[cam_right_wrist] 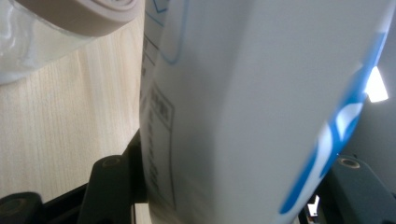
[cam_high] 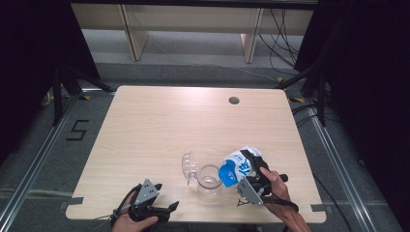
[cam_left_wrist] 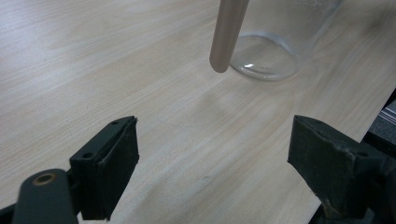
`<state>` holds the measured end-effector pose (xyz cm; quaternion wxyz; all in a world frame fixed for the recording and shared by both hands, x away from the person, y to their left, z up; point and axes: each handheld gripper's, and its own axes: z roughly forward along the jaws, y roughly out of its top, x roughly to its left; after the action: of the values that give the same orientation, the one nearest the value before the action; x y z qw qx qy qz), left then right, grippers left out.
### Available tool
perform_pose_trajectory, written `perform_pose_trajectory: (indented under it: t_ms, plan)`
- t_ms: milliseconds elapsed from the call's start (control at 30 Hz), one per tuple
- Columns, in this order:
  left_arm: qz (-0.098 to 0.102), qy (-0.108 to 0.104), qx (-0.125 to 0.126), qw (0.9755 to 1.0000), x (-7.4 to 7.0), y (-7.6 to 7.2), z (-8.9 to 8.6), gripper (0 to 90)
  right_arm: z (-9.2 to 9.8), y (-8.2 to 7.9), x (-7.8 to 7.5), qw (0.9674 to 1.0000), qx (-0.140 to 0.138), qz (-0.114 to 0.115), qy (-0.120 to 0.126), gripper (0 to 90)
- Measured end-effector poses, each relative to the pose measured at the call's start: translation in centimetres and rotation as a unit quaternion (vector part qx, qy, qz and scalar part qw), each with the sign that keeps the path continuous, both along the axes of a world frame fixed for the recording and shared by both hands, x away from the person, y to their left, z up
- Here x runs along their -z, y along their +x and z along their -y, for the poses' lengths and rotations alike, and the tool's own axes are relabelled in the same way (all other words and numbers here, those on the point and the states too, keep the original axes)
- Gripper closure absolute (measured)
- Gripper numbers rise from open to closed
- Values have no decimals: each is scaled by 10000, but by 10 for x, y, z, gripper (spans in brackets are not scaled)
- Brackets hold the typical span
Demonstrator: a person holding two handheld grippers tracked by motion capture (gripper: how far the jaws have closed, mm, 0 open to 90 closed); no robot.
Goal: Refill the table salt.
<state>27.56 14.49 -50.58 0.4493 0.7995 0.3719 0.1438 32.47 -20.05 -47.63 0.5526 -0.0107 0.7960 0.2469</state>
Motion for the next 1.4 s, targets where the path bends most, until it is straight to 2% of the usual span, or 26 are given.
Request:
perform_pose_trajectory:
  t_ms: [100, 133, 167, 200, 233, 500, 533, 567, 600, 633, 667, 733, 800, 833, 900, 933, 1000, 1067, 1100, 1133, 1200, 1233, 1267, 1300, 1367, 1400]
  plan:
    - [-3, -2, 0, 10000, 0, 0, 0, 157, -1, 0, 0, 9999, -32, 49, -88, 432]
    - [-3, 1, 4, 10000, 0, 0, 0, 157, -1, 0, -3, 9994, -48, 142, -305, 432]
    - [-6, 6, -6, 10000, 0, 0, 0, 157, -1, 0, -3, 9993, -53, 176, -328, 432]
    - [-7, 6, -2, 10000, 0, 0, 0, 157, -1, 0, 1, 10000, -35, 47, -76, 432]
    - [-6, 9, 0, 10000, 0, 0, 0, 157, -1, -1, 1, 10000, -18, 54, -64, 432]
    - [-29, 31, -1, 10000, 0, 0, 0, 157, 0, 0, 1, 9995, -27, 188, -236, 434]
    - [-50, 155, -2, 9999, 0, 1, -1, 157, 0, 0, 1, 9994, 0, 194, -277, 435]
    - [-31, 149, -22, 9999, 0, 0, -1, 157, -1, 0, 2, 9996, 4, 191, -213, 435]
    - [-6, 167, 4, 9999, -1, 0, -1, 158, -1, 0, 1, 9991, -45, 238, -347, 435]
    - [-10, 146, -1, 9999, 0, 0, -1, 158, -1, 0, -3, 9974, -84, 359, -613, 436]
    - [-20, 46, -21, 10000, 0, 0, 0, 157, -1, 0, 1, 9991, -47, 239, -346, 437]
    - [-5, 167, 14, 9999, -1, 0, -1, 157, -3, -1, 3, 9995, -40, 209, -245, 437]
    - [-8, 161, 15, 9999, -1, 1, -1, 157, -3, -1, -2, 9973, -143, 405, -600, 437]
    - [-46, 96, -25, 9999, 0, 0, -1, 157, -3, -1, 2, 9988, -80, 313, -379, 438]
    - [-43, 184, -14, 9998, -1, 0, -1, 157, -3, -1, 2, 9985, -54, 350, -424, 439]
    - [-20, 197, 16, 9998, -1, 0, -2, 157, -4, -1, 3, 9990, -72, 289, -344, 440]
    - [-22, 144, 11, 9999, -1, 1, -1, 157, -4, -1, 3, 9988, -67, 313, -370, 440]
    - [-18, 199, 23, 9998, -1, 1, -1, 157, -4, -1, 2, 9986, -61, 332, -418, 442]
    - [-59, 22, -44, 10000, 0, -1, 1, 157, -4, -1, -1, 9968, -119, 451, -655, 443]
    - [-80, -13, -22, 10000, 0, 0, 1, 157, -4, -1, -2, 9957, -122, 518, -760, 444]
    - [-36, 151, 9, 9999, -1, 1, -2, 158, -4, -1, -3, 9950, -140, 659, -734, 445]
    - [-76, -13, -23, 10000, 0, 0, 0, 157, -4, -1, -3, 9944, -158, 681, -789, 444]
    - [-47, 12, -18, 10000, 0, 0, 0, 157, -4, -1, -1, 9960, -130, 628, -616, 445]
    - [-13, 49, 17, 10000, 0, 0, 0, 157, -4, -1, 0, 9963, -112, 618, -589, 445]
    - [-26, 65, -9, 10000, -1, 0, 0, 157, -4, -1, 0, 9959, -107, 635, -635, 446]
    - [-22, 66, -9, 10000, -1, 0, 0, 158, -4, -1, -4, 9934, -164, 724, -870, 446]
